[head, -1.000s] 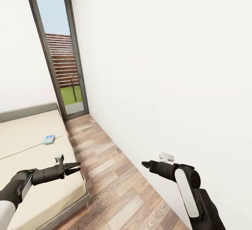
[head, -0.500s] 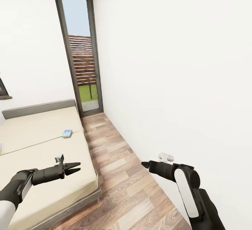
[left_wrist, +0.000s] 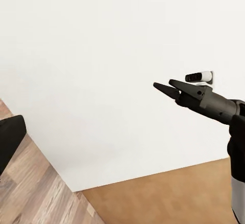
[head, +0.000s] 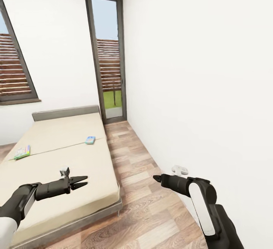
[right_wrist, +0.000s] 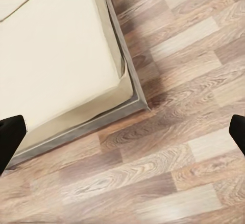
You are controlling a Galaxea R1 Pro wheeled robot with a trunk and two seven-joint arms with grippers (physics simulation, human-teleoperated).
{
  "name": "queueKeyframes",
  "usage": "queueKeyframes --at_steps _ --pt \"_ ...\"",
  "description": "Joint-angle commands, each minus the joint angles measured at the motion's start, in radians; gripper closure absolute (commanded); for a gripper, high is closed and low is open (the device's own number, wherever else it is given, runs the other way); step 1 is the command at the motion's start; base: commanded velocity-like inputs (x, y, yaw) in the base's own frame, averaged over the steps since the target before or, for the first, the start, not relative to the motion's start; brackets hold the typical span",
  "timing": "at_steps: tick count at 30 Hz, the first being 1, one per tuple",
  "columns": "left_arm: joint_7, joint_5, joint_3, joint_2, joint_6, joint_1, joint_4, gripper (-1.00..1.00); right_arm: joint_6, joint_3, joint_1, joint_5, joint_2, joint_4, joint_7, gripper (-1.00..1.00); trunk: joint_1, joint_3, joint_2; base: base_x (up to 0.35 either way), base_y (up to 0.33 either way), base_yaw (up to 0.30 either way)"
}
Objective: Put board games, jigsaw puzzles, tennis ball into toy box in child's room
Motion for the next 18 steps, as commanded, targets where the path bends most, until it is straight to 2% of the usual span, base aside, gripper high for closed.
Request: queueKeyframes --at_steps 1,18 --pt "-0.004 -0.001 0.000 -0.001 0.011 -0.001 0.000 -1.00 0.003 0.000 -0.001 -0.009 0.000 -0.001 -0.009 -1.00 0.000 -0.002 -0.001 0.000 0.000 0.290" --pt "-0.004 -0.001 0.000 -0.004 0.011 -0.001 0.000 -1.00 0.003 0.001 -0.001 -0.009 0.000 -0.001 -0.009 -1.00 0.000 -0.002 -0.001 0.015 -0.016 0.290"
